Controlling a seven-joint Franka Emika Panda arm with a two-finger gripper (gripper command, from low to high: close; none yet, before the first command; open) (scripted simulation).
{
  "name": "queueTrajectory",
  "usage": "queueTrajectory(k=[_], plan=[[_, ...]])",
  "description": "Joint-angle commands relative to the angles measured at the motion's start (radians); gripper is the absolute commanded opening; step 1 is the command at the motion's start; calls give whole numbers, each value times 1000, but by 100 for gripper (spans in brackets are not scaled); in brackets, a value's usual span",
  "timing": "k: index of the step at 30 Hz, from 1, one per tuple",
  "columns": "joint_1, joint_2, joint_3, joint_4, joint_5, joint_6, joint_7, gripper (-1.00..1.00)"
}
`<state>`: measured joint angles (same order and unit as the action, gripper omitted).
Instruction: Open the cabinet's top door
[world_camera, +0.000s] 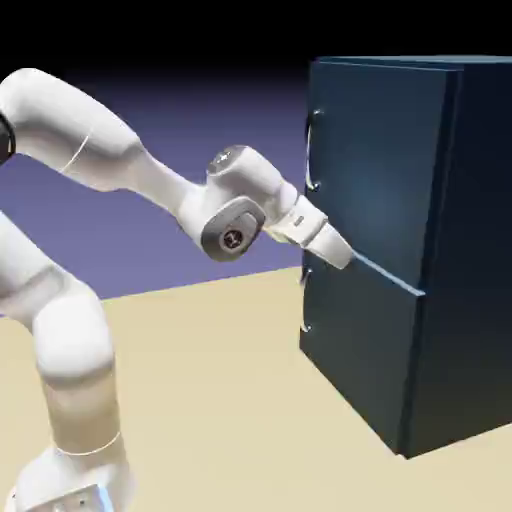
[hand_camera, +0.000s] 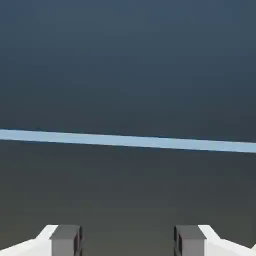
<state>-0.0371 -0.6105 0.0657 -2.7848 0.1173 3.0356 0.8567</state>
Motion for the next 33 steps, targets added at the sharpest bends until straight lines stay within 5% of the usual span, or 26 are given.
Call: queueTrajectory(k=[1,33], plan=[[-18,-15,24,9,44,-1,43,0],[-600,-496,804,308,1435,-17,1415,0]])
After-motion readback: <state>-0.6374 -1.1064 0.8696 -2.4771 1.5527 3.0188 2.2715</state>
